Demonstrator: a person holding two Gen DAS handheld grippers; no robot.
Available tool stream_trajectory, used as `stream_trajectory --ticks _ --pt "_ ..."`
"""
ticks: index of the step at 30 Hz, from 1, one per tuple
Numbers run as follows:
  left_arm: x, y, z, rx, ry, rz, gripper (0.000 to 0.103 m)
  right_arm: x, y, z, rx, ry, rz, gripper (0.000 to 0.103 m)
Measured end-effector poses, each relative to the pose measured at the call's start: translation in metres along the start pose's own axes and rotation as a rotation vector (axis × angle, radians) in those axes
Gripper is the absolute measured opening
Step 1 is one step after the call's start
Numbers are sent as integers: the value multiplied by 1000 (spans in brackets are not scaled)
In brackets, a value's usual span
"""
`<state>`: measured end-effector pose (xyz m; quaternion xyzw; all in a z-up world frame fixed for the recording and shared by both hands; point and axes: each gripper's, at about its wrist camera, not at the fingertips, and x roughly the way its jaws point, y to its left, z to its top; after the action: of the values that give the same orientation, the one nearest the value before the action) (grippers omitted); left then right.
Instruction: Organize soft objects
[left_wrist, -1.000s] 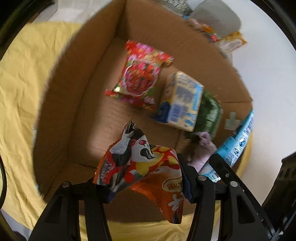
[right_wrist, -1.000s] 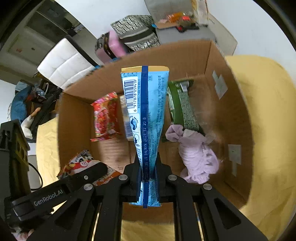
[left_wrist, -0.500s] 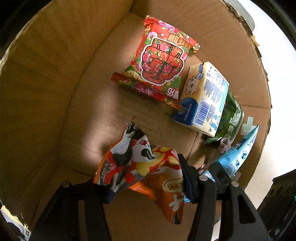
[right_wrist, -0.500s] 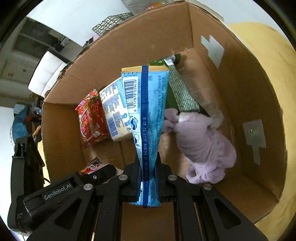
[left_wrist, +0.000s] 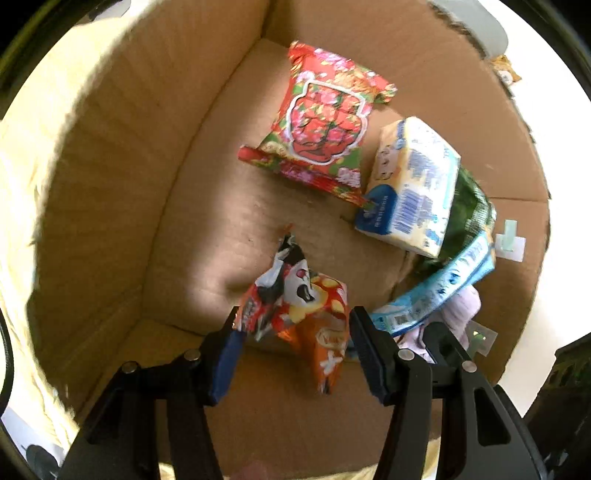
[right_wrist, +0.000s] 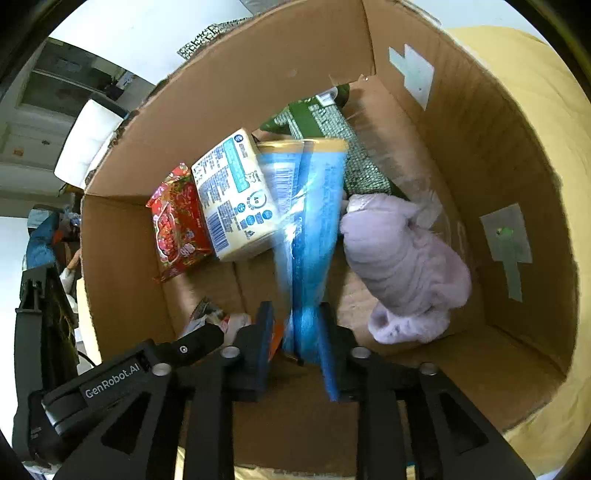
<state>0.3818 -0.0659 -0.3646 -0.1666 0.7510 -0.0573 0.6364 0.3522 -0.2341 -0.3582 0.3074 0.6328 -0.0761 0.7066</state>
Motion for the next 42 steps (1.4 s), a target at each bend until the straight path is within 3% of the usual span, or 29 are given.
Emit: stream_trajectory --ticks 3,6,10,15,17,20,22,23,26,34,42 --pt "-11 -6 -3 11 -18 -5 55 -5 1 -2 -9 -6 11 36" --pt "-25 -11 -9 28 -51 7 62 -16 1 -2 -38 -13 3 40" --pt "-42 -29 -15 71 -124 59 71 -37 2 -3 -109 -52 -65 47" --pt "-72 -40 -30 167 -260 185 82 -54 11 -8 -204 -92 -172 52" --pt "-83 -35 -35 196 -309 231 91 -58 10 -11 -225 -97 -203 54" --pt "-95 -27 -44 219 -364 270 94 -70 7 -17 -262 -113 -233 70" --pt "-100 -22 -50 221 -390 285 94 -78 7 -23 -284 -129 -258 97" --pt "-100 -23 -53 222 -401 292 95 -82 6 -26 -294 -137 -267 101" --pt "-110 -19 -67 237 -431 307 102 -95 5 -34 -319 -154 -286 103" --pt "-139 -22 -102 261 -491 302 102 -135 7 -52 -342 -223 -288 103" --pt "-197 -37 -170 310 -609 300 102 -196 1 -89 -372 -310 -273 103"
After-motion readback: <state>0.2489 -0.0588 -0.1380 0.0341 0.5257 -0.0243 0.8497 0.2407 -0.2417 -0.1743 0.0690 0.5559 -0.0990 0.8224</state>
